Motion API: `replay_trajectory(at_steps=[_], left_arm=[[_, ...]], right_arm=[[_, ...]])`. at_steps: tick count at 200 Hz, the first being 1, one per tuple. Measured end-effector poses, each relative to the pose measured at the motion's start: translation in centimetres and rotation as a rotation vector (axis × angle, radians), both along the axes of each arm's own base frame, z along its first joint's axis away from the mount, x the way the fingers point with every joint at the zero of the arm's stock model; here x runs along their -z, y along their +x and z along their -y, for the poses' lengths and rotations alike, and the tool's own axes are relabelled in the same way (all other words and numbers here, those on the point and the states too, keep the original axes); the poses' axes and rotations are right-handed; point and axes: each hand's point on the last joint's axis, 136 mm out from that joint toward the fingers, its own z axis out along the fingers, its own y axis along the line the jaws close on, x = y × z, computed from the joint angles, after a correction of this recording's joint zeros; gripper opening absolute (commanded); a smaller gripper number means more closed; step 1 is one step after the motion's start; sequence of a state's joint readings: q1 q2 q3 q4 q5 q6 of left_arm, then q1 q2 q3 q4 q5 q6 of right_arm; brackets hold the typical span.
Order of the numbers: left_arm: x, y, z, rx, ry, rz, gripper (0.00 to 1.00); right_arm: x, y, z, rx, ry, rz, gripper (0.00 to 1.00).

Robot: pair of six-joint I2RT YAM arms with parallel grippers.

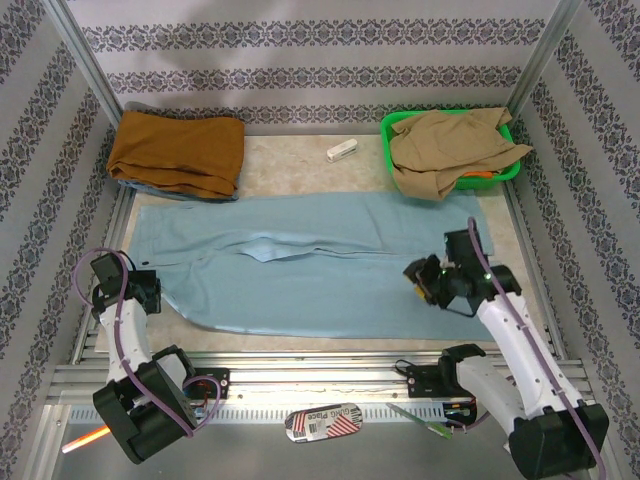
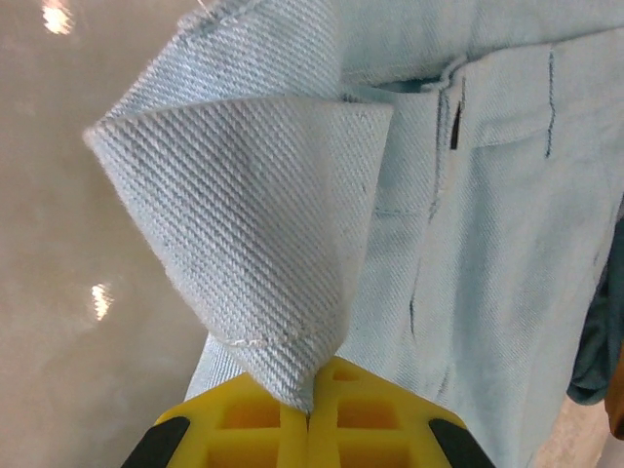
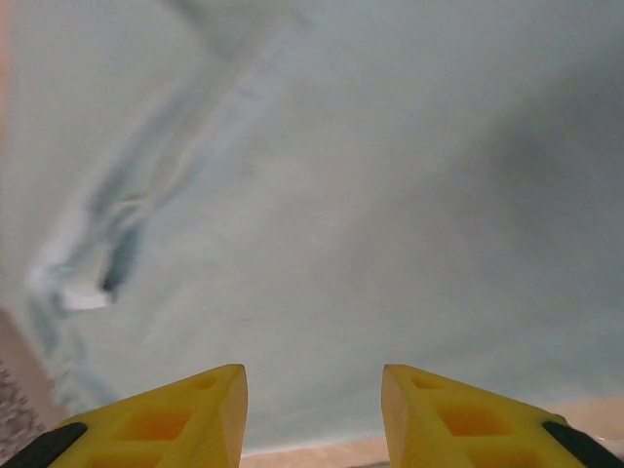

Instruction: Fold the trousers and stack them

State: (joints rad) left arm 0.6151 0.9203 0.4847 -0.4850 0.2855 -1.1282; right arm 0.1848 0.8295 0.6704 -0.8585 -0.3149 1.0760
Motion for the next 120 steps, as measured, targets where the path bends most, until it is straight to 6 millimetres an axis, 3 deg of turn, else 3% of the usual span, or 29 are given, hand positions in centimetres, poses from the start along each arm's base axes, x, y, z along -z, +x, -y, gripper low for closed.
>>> replay_trajectory(at_steps=[19, 45, 77, 120], left_arm=[[0.1, 0.3, 0.1, 0.009, -0.013, 0.007, 0.00], [0.3, 0.6, 0.3, 0.019, -0.029, 0.011, 0.00], [0.2, 0.8, 0.5, 0.028, -0.037, 0.022, 0.00], [-0.2, 1.0, 0.4, 0.031, -0.034, 0.032, 0.00]], right_arm=[[2.3, -2.6, -0.3, 0.028, -0.032, -0.095, 0.49], [4.2, -4.6, -1.6, 0.015, -0.070, -0.165, 0.49], [8.3, -7.2, -2.6, 0.024, -0.128, -0.313, 0.49], [9.3, -7.1, -2.7, 0.084, -0.131, -0.337, 0.49]])
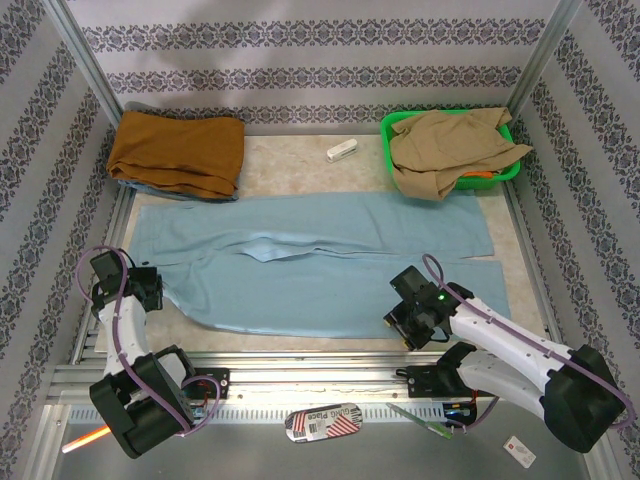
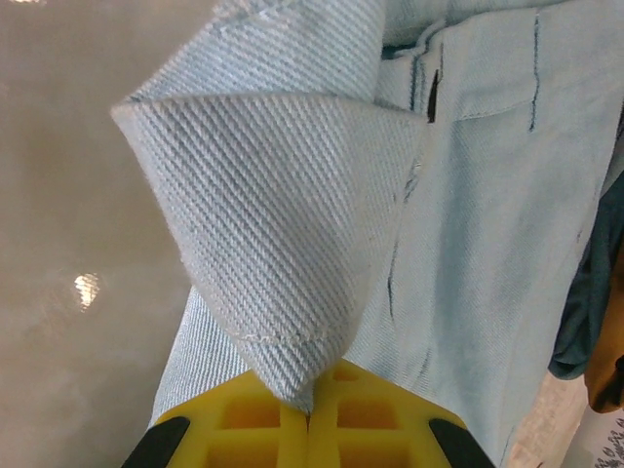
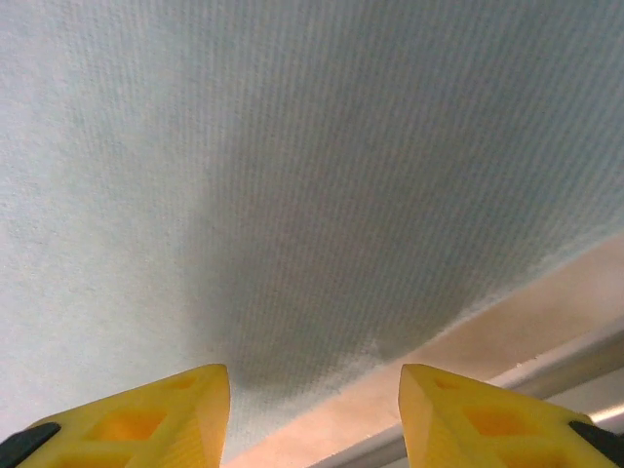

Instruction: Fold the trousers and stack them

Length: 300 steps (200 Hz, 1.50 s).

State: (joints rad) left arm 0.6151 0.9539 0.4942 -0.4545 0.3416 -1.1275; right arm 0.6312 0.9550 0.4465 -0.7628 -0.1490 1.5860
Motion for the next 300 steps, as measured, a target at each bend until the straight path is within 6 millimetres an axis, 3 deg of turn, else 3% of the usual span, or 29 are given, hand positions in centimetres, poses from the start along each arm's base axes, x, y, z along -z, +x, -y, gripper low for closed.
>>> replay_trajectory(at_steps=[55, 111, 145, 166, 203, 246, 275, 300], left_arm=[[-1.5, 0.9, -0.4, 0.006, 0.016, 0.037, 0.00], [-2.3, 1.1, -0.4, 0.011, 0.022, 0.059, 0.00], [-3.0, 1.2, -0.3, 0.016, 0.026, 0.072, 0.00], [-4.7, 1.3, -0.2, 0.030, 0.042, 0.086, 0.00], [-10.0, 2.1, -0.2, 0.064, 0.110, 0.179, 0.00], [-15.1, 1.4, 0.4, 0.076, 0.172, 0.262, 0.00], [-17.6, 0.5, 1.0, 0.076, 0.203, 0.305, 0.00], [-19.0, -0.5, 1.7, 0.075, 0.217, 0.323, 0.00]], right_arm=[[0.8, 0.0, 0.4, 0.038, 0.001, 0.019, 0.41], [1.3, 0.3, 1.0, 0.041, -0.017, 0.059, 0.05], [0.4, 1.0, 1.5, 0.003, -0.013, 0.130, 0.00], [-1.5, 1.9, 1.6, -0.030, -0.005, 0.207, 0.00], [-5.9, 3.2, 1.4, -0.120, 0.002, 0.329, 0.00], [-13.3, 4.5, 1.6, -0.239, -0.018, 0.500, 0.00], [-17.3, 3.8, 2.3, -0.301, -0.024, 0.603, 0.00], [-18.3, 2.1, 3.3, -0.338, -0.028, 0.636, 0.00]])
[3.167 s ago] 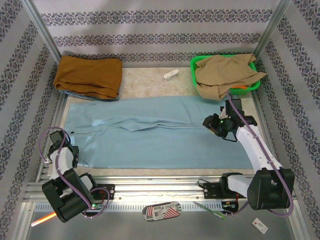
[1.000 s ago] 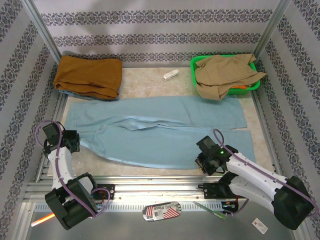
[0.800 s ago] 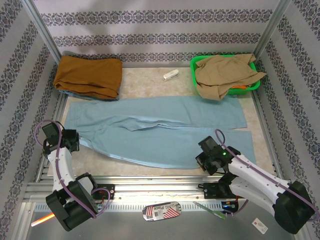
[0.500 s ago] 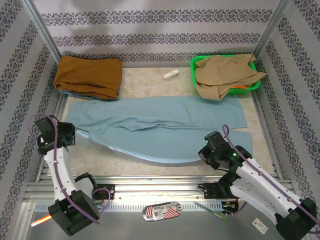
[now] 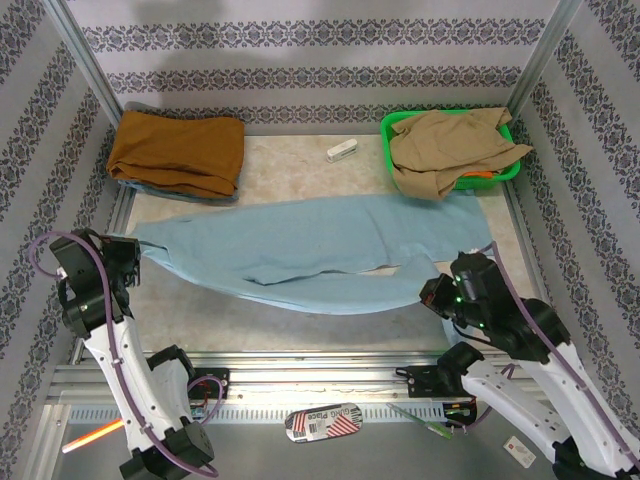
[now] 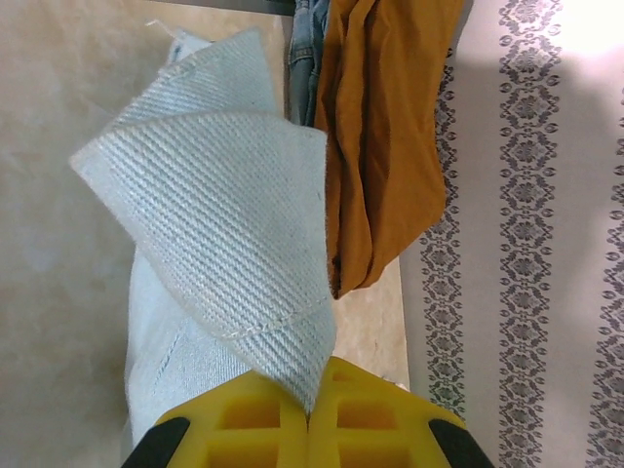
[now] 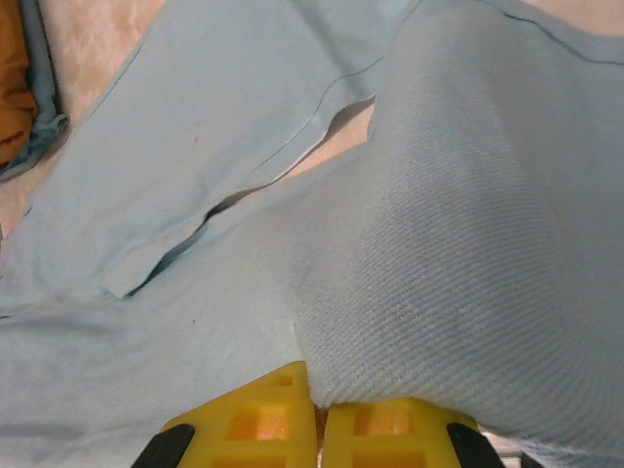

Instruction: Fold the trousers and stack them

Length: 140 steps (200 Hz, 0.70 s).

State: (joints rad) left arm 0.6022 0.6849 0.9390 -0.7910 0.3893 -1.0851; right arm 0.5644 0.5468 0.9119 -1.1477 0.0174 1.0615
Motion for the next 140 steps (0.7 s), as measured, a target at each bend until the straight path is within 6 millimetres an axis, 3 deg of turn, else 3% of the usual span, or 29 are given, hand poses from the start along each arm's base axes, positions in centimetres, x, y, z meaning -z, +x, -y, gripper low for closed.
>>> replay_trajectory(at_steps=[51, 81, 110, 140], left_arm=[[-2.0, -1.7, 1.0, 0.002, 0.017, -0.004, 0.00], [-2.7, -2.2, 1.3, 0.009, 0.041, -0.002, 0.00], [-0.7, -2.0, 1.0, 0.013, 0.026, -0.055, 0.00], [2.9, -0.7, -0.1, 0.018, -0.031, -0.160, 0.00]], right_arm=[[0.1, -3.1, 1.5, -0.051, -0.017, -0.006, 0.00], [-0.5, -3.1, 1.5, -0.077, -0.041, 0.005, 0.00], [0.1, -0.8, 0.8, -0.107, -0.130, -0.034, 0.00], [0.4, 4.2, 0.3, -0.079, -0.174, -0.059, 0.00]])
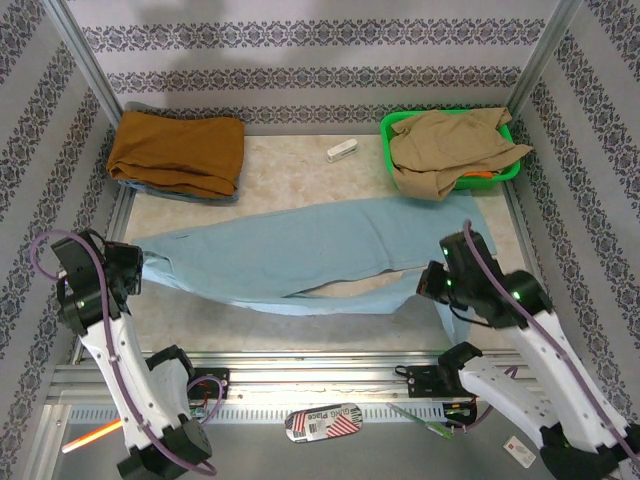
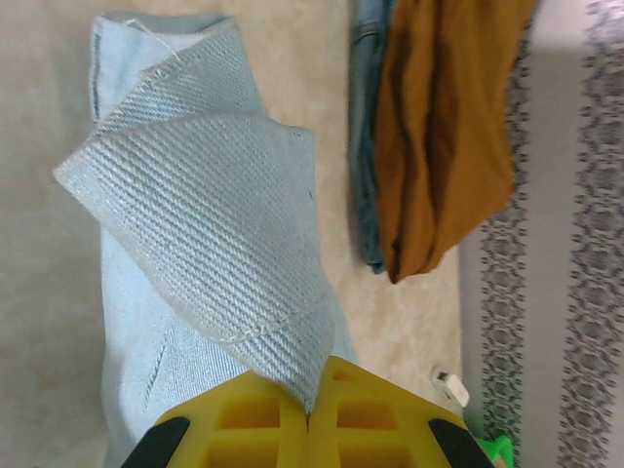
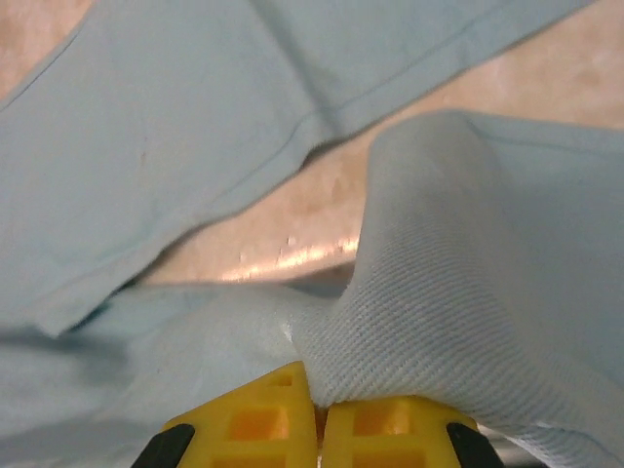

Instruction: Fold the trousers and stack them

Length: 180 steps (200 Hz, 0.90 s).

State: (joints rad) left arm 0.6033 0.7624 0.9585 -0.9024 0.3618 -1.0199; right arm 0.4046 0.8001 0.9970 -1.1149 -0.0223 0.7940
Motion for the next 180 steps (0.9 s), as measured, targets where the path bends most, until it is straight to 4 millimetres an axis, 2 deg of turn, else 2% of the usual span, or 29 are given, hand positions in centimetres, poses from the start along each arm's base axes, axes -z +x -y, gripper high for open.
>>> replay_trajectory(at_steps=[50, 103, 180], left_arm=[[2.5, 4.0, -2.7, 0.003, -0.031, -0.042, 0.00], [5.8, 7.7, -4.5, 0.023, -0.098, -0.081, 0.00], [5.2, 11.4, -5.9, 0.057, -0.114, -0.026, 0.00]], right_arm=[[1.9, 8.1, 1.3, 0.052, 0.000, -0.032, 0.00], [3.5, 15.5, 0.2, -0.053, -0.021, -0.079, 0.00], [3.6, 20.7, -0.5, -0.142, -0.054, -0.076, 0.00]])
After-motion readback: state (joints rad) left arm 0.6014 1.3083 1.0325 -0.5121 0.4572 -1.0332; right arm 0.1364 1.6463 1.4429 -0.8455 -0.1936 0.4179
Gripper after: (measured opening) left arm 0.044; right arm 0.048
